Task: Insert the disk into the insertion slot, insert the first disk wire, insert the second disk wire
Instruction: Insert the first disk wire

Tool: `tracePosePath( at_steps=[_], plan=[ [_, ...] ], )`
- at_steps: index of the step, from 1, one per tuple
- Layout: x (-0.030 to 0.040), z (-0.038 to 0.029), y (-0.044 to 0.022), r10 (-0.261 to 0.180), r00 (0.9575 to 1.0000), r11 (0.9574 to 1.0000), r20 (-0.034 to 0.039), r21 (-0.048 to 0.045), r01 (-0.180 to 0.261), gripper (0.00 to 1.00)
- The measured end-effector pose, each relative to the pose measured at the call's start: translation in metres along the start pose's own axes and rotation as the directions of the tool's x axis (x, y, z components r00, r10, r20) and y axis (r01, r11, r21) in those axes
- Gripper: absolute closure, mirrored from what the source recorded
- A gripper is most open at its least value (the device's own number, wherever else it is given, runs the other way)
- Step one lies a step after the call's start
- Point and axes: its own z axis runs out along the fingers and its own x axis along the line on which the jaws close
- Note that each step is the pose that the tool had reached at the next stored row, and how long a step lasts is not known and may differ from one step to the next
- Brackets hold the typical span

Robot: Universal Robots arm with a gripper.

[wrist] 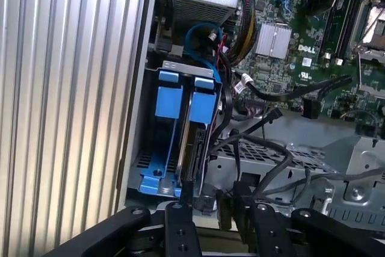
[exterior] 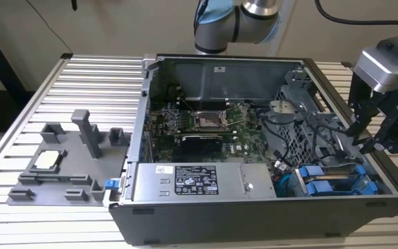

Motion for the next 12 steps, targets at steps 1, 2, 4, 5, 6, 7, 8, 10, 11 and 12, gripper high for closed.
tracePosePath(
  at_steps=[1, 2, 4, 5, 6, 7, 8, 10, 11, 12],
  plan=[
    [-0.0002, 0.0006, -0.001, -0.001, 1.0, 1.0, 0.0004, 0.0002, 0.001, 0.6],
    [-0.0006, 0.0011, -0.0022, -0.002, 1.0, 1.0, 0.0006, 0.0002, 0.002, 0.6],
    [-0.0011, 0.0019, -0.0046, -0.005, 1.0, 1.0, 0.0009, 0.0, 0.005, 0.6],
    [-0.0013, 0.0022, -0.0057, -0.007, 1.0, 1.0, 0.0012, -0.0001, 0.007, 0.6],
    [-0.0014, 0.0023, -0.0063, -0.009, 1.0, 1.0, 0.0014, -0.0003, 0.009, 0.6],
    [-0.0014, 0.0024, -0.0068, -0.012, 0.9999, 0.9999, 0.0015, -0.0006, 0.012, 0.6],
    [-0.0013, 0.0025, -0.0074, -0.015, 0.9999, 0.9999, 0.0019, -0.0009, 0.015, 0.6],
    [-0.0012, 0.0028, -0.0084, -0.021, 0.9998, 0.9998, 0.0027, -0.0013, 0.021, 0.6],
    [-0.0011, 0.0028, -0.0088, -0.023, 0.9997, 0.9997, 0.003, -0.0015, 0.023, 0.6],
    [-0.0011, 0.0029, -0.0091, -0.025, 0.9997, 0.9997, 0.0032, -0.0016, 0.025, 0.6]
  ],
)
